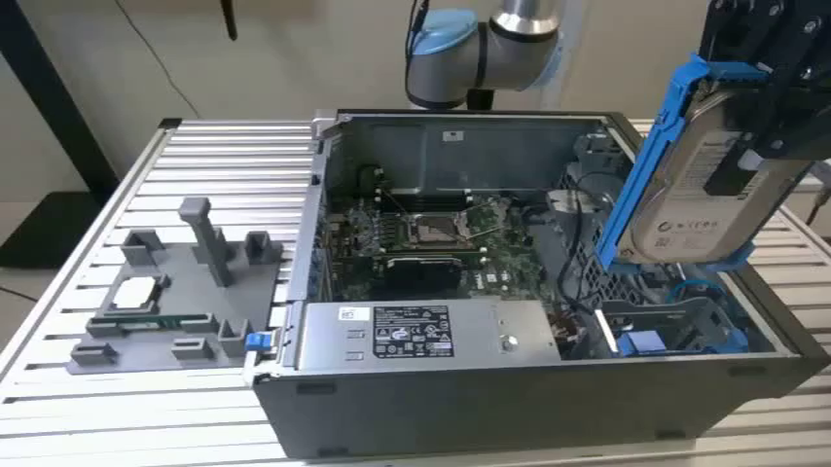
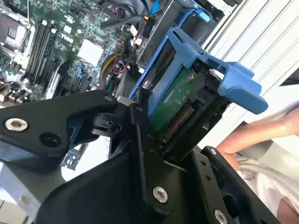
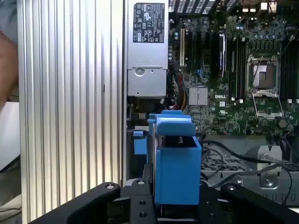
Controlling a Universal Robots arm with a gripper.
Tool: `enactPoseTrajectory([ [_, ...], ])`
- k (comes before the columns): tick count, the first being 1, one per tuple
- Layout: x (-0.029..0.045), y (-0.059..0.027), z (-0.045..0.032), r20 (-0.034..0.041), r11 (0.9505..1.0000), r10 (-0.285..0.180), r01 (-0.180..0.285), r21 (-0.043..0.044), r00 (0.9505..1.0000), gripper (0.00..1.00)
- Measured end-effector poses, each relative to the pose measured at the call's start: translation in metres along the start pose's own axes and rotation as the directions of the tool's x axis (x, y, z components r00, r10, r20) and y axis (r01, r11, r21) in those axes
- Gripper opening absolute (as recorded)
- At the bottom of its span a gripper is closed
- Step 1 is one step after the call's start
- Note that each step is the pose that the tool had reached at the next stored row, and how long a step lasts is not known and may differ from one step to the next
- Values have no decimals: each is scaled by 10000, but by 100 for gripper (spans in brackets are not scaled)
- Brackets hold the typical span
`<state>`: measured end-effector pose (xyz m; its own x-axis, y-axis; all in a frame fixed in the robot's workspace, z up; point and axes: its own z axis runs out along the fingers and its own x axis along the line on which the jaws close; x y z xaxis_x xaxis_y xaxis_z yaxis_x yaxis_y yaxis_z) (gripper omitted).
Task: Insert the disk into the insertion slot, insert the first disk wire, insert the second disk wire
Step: 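Insert the disk into the insertion slot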
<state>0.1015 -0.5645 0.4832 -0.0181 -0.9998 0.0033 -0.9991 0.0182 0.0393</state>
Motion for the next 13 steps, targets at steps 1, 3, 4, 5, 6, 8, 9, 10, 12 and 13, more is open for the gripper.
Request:
enactPoseTrajectory([
  [1, 0, 0, 0, -1, 10000, 0, 0, 0, 10000, 0],
  [3, 0, 0, 0, -1, 10000, 0, 0, 0, 10000, 0],
  [4, 0, 0, 0, -2, 10000, 0, 0, 0, 10000, 0],
  [5, 1, 0, 2, -4, 10000, 1, -1, 0, 10000, 0],
  [6, 2, -2, 5, -4, 10000, 1, -1, 0, 10000, 0],
  [8, 7, -7, 13, 0, 10000, 0, 0, 0, 10000, 0],
  [9, 8, -8, 16, -1, 10000, 1, -1, 0, 10000, 0],
  [10, 8, -11, 18, -1, 10000, 1, -1, 0, 10000, 0],
  [12, 8, -18, 22, -2, 10000, 1, -1, -5, 10000, 0],
  [13, 9, -19, 23, -1, 10000, 2, -2, -5, 10000, 0],
])
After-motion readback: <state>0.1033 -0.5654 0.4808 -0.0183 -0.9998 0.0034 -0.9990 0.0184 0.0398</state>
